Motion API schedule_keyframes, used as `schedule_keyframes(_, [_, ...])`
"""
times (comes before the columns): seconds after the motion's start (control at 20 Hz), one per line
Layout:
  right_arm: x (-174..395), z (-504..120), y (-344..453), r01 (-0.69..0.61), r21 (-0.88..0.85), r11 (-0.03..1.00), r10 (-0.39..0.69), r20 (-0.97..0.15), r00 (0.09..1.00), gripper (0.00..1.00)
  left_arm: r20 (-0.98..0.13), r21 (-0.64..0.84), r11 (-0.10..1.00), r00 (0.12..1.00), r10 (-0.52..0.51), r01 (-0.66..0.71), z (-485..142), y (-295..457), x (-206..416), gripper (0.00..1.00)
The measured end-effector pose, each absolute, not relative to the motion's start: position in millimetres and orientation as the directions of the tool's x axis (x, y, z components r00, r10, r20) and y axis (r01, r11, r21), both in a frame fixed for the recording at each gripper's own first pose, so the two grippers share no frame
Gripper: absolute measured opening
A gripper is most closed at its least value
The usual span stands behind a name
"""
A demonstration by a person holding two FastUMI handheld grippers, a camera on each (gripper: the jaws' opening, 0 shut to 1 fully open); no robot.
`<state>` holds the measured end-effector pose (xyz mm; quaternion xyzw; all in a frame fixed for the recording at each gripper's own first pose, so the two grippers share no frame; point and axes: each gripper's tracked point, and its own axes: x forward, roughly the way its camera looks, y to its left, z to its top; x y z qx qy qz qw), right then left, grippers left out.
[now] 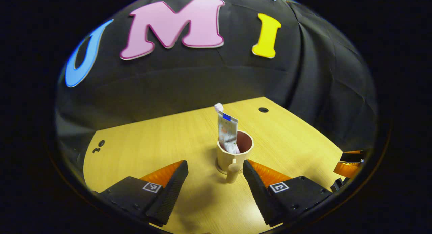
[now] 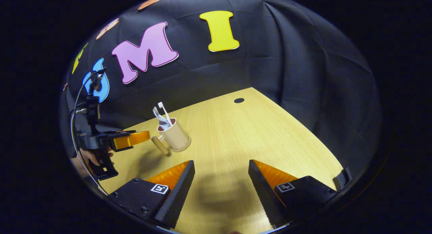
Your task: Put the toothbrush and toothpaste on the desktop into the cup, then pick up the cup and place it on the coaster on the desktop.
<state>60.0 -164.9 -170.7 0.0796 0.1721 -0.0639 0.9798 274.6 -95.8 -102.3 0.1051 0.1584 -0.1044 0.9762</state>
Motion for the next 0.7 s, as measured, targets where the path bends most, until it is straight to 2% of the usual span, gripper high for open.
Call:
schedule_keyframes(0.15, [52.6,-141.3,-145.1,0.119,0.12,0.986,-0.078,-0.299,0.951,0.98,-0.177,0.158,0.978,0.979,-0.105,0.134,-49.7,-55.5,218.4,0.99])
schedule_keyframes(0.3, [40.8,-112.5,-115.2,0.059,0.101,0.993,-0.031,-0.253,0.967,0.98,-0.088,0.128,0.989,0.994,-0.063,0.074,-15.2,-27.2,162.6,0.99])
schedule_keyframes(0.55, [-6.7,-60.9,-56.0,-0.034,0.041,0.999,0.04,-0.16,0.986,0.98,0.002,0.035,0.999,1.0,0.006,-0.006,9.5,9.9,54.1,0.99])
schedule_keyframes(0.7, [-42.8,-33.1,-28.8,-0.073,-0.032,0.997,0.068,-0.124,0.99,0.98,0.06,-0.004,0.995,0.993,0.099,-0.099,9.6,28.4,-4.1,1.0])
